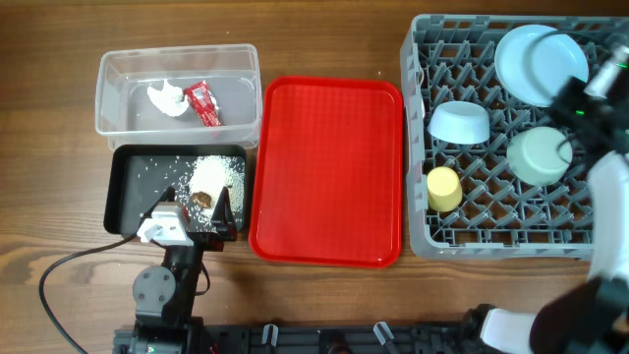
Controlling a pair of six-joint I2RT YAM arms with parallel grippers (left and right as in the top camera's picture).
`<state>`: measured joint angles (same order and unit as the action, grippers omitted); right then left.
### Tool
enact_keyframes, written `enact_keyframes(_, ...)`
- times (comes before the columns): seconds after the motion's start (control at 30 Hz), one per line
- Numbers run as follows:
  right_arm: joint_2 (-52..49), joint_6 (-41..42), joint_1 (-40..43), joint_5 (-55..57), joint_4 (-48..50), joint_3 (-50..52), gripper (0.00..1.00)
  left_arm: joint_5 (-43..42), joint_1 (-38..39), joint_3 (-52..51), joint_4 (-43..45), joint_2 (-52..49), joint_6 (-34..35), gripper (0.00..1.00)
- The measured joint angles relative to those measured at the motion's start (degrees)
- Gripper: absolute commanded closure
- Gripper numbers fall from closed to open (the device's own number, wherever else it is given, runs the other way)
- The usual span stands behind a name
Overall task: Sort waste into correct bins and load items into the dishwasher rack
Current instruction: 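Stand the light-blue plate upright in the back of the rack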
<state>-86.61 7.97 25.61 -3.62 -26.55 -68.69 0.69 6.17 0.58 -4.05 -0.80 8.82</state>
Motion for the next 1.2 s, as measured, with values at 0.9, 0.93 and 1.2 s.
enact_keyframes(0.9,-20.44,20.92,5.99,-13.68,16.61,-0.92,0.96,0.0,0.0,0.0,0.02,0.0,0.0,0.0)
enact_keyframes(0.93,-20.31,20.7,5.99,-13.66,16.59,-0.92,0.96,0.02,0.0,0.0,0.0,0.0,0.0,0.0)
enact_keyframes(1.2,-4.33,15.3,5.99,-9.29,11.15,-0.9,0.96,0.0,0.0,0.0,0.02,0.0,0.0,0.0)
